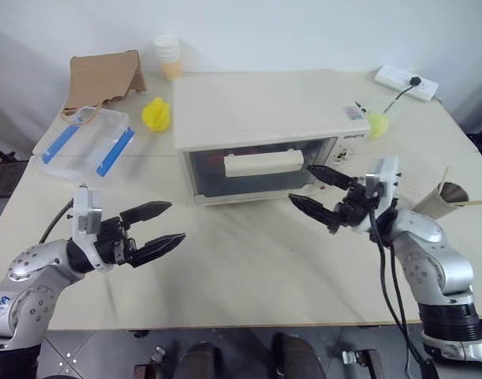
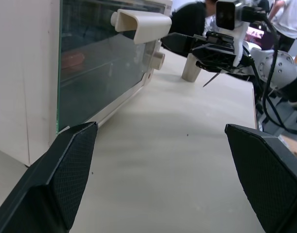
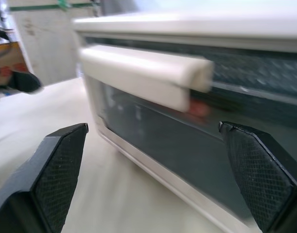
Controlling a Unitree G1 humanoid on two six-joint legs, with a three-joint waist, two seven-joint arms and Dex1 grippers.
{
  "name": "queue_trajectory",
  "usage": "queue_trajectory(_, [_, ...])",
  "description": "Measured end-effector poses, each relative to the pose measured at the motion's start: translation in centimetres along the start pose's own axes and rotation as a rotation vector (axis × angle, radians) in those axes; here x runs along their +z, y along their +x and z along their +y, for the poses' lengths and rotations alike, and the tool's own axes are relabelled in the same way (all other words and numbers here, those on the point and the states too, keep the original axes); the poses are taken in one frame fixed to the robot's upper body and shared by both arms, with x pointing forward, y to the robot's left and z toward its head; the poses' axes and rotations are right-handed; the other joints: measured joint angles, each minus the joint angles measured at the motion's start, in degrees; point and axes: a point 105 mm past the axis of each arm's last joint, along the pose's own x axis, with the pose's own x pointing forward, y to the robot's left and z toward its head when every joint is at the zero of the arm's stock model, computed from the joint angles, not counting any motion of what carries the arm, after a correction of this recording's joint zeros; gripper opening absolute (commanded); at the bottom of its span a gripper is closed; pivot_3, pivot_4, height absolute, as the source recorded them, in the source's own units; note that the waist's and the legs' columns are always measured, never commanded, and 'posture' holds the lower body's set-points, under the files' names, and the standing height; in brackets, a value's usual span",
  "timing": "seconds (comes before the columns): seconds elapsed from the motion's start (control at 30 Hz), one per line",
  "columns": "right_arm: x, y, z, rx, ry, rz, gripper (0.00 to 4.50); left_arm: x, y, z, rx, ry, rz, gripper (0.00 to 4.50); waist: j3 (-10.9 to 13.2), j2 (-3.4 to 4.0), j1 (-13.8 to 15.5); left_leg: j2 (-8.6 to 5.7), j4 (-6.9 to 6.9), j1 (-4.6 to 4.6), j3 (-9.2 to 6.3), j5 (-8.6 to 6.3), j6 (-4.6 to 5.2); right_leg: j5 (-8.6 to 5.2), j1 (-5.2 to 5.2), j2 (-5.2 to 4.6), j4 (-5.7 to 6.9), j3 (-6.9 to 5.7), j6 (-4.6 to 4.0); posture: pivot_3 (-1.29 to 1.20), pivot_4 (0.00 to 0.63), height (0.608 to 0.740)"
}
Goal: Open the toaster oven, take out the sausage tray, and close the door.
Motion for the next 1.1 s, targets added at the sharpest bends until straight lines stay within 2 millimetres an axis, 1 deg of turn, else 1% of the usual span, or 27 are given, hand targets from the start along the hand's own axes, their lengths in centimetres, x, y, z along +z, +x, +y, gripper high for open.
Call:
queue_trajectory(0.13, [1.0, 1.2, 0.5, 0.030, -0.029, -0.039, 4.50, -0.2, 0.1, 0.1, 0.018, -0.013, -0.020, 4.45, 0.0, 0.00, 0.1, 0.00, 0.12, -0.02, -0.01, 0.00, 0.00, 0.00, 0.03, 0.01, 0.00, 0.05, 0.00, 0.00, 0.150, 0.740])
queue_trajectory(0.23, [0.8, 1.3, 1.2, 0.074, -0.036, -0.027, 4.50, -0.2, 0.0, 0.3, 0.041, -0.017, -0.029, 4.45, 0.0, 0.00, 0.1, 0.00, 0.12, -0.02, -0.01, -0.01, 0.00, 0.00, 0.04, 0.02, -0.01, 0.06, 0.00, 0.00, 0.150, 0.740])
queue_trajectory(0.4, [0.2, 0.2, 2.3, 0.153, -0.106, 0.038, 4.50, 0.1, -0.2, 0.8, 0.091, -0.029, -0.062, 4.45, 0.0, 0.00, 0.0, 0.08, 0.11, -0.01, -0.02, -0.04, -0.05, 0.00, 0.04, 0.10, -0.03, 0.05, 0.00, 0.00, 0.150, 0.740])
queue_trajectory(0.53, [-1.0, -0.9, 3.3, 0.232, -0.183, 0.109, 4.50, 0.9, -0.2, 1.2, 0.113, -0.025, -0.099, 4.45, 0.0, 0.00, 0.0, 0.11, 0.12, -0.01, -0.01, -0.06, -0.07, 0.00, 0.04, 0.15, -0.06, 0.06, 0.00, 0.00, 0.150, 0.740])
queue_trajectory(0.67, [-1.4, -1.2, 3.6, 0.262, -0.244, 0.125, 4.50, 1.3, 0.0, 1.3, 0.104, -0.020, -0.109, 4.45, 0.0, 0.00, -0.1, 0.15, 0.12, 0.00, 0.06, -0.06, -0.08, -0.01, 0.04, 0.21, -0.09, 0.12, -0.01, 0.00, 0.150, 0.740])
queue_trajectory(0.77, [-1.6, -1.4, 3.6, 0.267, -0.294, 0.131, 4.50, 2.0, 0.5, 1.6, 0.094, -0.009, -0.142, 3.89, 0.0, 0.00, 0.0, 0.15, 0.12, 0.00, 0.04, -0.07, -0.09, -0.01, 0.04, 0.22, -0.09, 0.12, -0.02, 0.00, 0.150, 0.740])
queue_trajectory(0.83, [-1.7, -1.4, 3.5, 0.267, -0.315, 0.131, 4.50, 2.5, 1.2, 2.1, 0.084, -0.007, -0.185, 3.30, 0.0, -0.02, 0.3, 0.14, 0.17, -0.02, 0.04, -0.07, -0.09, -0.01, 0.06, 0.22, -0.10, 0.08, -0.01, 0.00, 0.150, 0.740])
queue_trajectory(0.9, [-1.8, -1.5, 3.5, 0.270, -0.334, 0.134, 4.50, 2.7, 2.4, 2.5, 0.047, -0.007, -0.197, 2.74, 0.0, -0.03, 0.3, 0.13, 0.23, -0.06, 0.07, -0.07, -0.09, -0.01, 0.09, 0.24, -0.10, 0.05, -0.01, 0.00, 0.150, 0.740])
queue_trajectory(1.1, [-1.9, -1.6, 3.4, 0.269, -0.348, 0.130, 4.50, 3.3, 4.1, 2.8, -0.031, 0.005, -0.211, 0.92, 0.0, -0.03, 0.1, 0.17, 0.23, -0.07, 0.08, -0.08, -0.12, -0.01, 0.09, 0.30, -0.10, 0.02, -0.01, 0.00, 0.150, 0.740])
